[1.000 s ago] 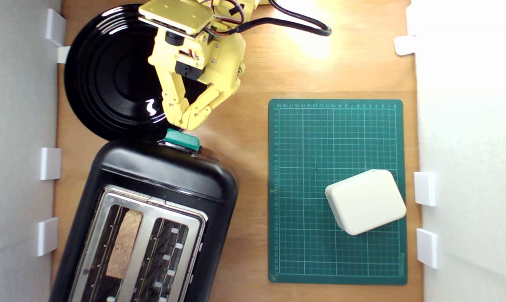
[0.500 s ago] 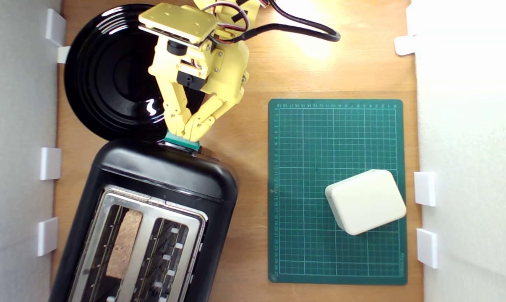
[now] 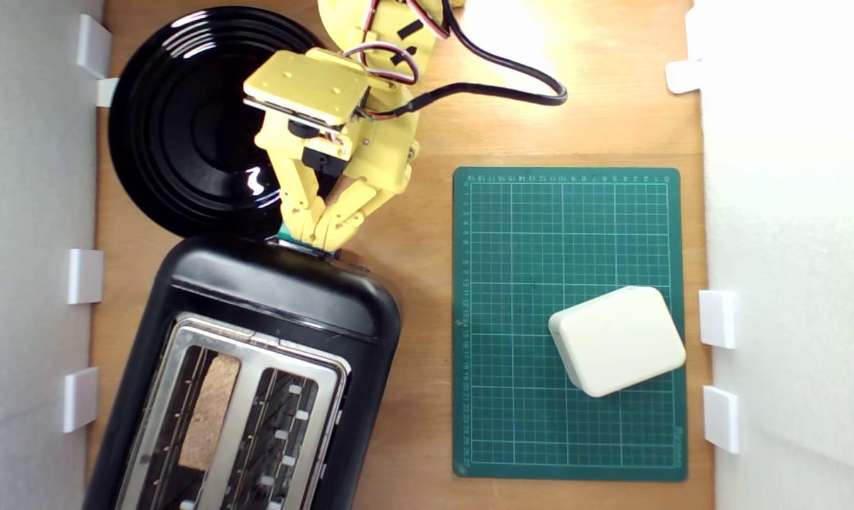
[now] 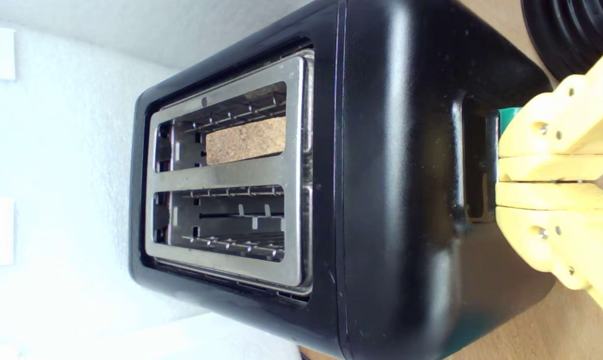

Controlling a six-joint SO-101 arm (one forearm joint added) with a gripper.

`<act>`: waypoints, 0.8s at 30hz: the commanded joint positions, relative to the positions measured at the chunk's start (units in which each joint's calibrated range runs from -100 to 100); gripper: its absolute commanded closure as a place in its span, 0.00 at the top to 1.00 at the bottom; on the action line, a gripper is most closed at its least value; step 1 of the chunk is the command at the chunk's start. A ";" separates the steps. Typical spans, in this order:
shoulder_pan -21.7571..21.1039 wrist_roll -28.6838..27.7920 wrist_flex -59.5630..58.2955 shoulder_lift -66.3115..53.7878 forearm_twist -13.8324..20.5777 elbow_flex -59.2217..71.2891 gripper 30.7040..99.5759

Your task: Start toaster

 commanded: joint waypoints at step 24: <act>4.58 -0.02 -4.80 3.91 -0.15 5.83 0.01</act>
